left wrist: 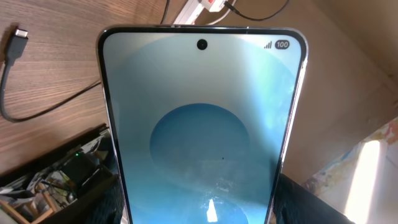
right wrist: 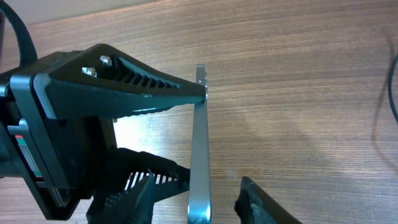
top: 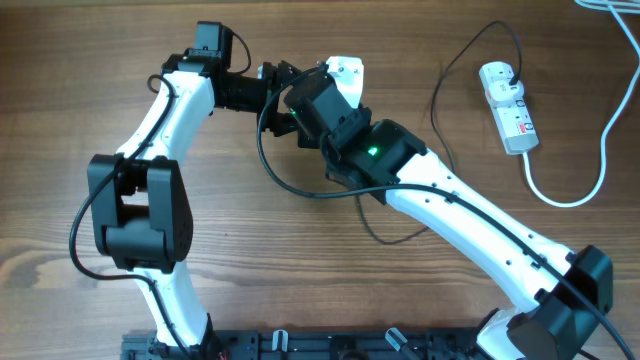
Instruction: Plug charger to phone and switch on socket
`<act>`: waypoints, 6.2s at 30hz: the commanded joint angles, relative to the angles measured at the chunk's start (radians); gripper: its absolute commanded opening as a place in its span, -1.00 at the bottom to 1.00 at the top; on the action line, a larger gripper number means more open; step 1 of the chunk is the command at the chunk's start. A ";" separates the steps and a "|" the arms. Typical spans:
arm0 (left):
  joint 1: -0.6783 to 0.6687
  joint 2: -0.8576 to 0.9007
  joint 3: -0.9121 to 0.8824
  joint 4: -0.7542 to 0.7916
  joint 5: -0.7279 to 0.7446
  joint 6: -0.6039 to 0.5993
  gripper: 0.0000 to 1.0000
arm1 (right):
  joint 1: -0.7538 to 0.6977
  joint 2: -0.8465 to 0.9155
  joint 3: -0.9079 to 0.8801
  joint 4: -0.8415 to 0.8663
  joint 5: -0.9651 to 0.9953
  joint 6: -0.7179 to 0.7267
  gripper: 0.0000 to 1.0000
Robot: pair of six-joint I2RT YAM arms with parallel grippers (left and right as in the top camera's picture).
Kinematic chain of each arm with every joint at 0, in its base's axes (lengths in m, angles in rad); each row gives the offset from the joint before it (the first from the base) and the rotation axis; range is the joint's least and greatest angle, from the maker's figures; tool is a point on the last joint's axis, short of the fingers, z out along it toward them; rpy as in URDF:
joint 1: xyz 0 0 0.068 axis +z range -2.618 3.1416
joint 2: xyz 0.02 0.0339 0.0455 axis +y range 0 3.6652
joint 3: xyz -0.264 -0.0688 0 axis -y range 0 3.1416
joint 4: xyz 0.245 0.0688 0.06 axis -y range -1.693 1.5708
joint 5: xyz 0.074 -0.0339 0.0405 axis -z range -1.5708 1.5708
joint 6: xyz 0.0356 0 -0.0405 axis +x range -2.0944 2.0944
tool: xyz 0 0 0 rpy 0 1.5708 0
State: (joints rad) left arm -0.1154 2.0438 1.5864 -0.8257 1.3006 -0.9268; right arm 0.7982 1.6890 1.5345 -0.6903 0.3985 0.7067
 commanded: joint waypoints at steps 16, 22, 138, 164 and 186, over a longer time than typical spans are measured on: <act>0.007 -0.041 -0.002 0.003 0.073 -0.005 0.40 | 0.008 0.023 0.028 0.024 0.027 0.000 -0.38; 0.007 -0.041 -0.002 0.003 0.083 -0.005 0.41 | 0.008 0.023 0.028 0.024 0.027 -0.001 -0.51; 0.039 -0.041 -0.002 0.037 0.130 -0.068 -0.92 | -0.005 0.003 0.029 0.071 -0.191 0.952 0.15; 0.050 -0.041 -0.002 -0.075 -0.563 0.140 -0.92 | -0.023 -0.449 0.021 -0.546 0.087 0.031 1.00; 0.057 -0.041 -0.002 -0.064 -0.246 0.688 -0.92 | -0.238 0.047 0.008 -0.493 -0.476 -0.409 0.99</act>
State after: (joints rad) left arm -0.0910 2.0418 1.5810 -0.9047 0.8341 -0.3771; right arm 0.6140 1.7100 1.5478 -1.2030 0.1123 0.4450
